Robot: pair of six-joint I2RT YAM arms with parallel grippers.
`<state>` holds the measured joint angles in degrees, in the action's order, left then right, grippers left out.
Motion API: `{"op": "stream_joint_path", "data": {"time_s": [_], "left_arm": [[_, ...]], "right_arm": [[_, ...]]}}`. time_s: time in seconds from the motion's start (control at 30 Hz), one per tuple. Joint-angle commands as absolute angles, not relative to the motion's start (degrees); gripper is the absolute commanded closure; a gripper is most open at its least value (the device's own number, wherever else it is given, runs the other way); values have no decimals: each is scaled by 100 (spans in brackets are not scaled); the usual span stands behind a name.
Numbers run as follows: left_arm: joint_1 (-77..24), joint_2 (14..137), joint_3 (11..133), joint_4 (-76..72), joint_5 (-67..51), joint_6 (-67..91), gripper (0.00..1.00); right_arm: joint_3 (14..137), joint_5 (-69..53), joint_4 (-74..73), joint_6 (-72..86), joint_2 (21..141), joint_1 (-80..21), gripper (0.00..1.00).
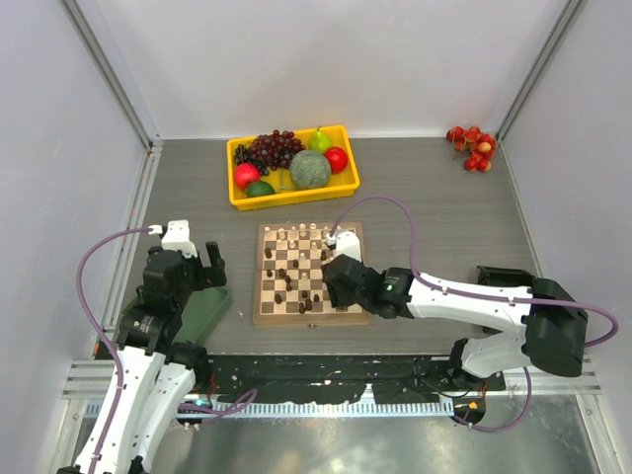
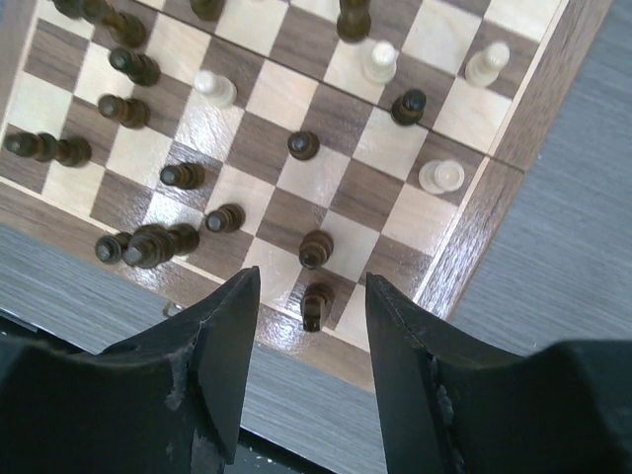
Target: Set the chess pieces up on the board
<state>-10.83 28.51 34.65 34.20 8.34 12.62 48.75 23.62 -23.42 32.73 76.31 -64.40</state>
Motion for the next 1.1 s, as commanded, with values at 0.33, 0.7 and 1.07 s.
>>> {"op": "stream_joint_path", "data": {"time_s": [0.33, 0.7, 1.07], "left_arm": [[-1107, 2812, 3472, 3313, 773, 1222, 1], [-1099, 2839, 3472, 3296, 765, 1213, 1], [-1099, 2856, 3472, 3296, 765, 1222, 1]], "right_arm": [[5660, 2321, -2593, 3146, 8429, -6337, 56], [5581, 2215, -2549, 3068, 8525, -6310, 71], [5713, 1943, -2417, 2857, 8430, -6319, 80]]}}
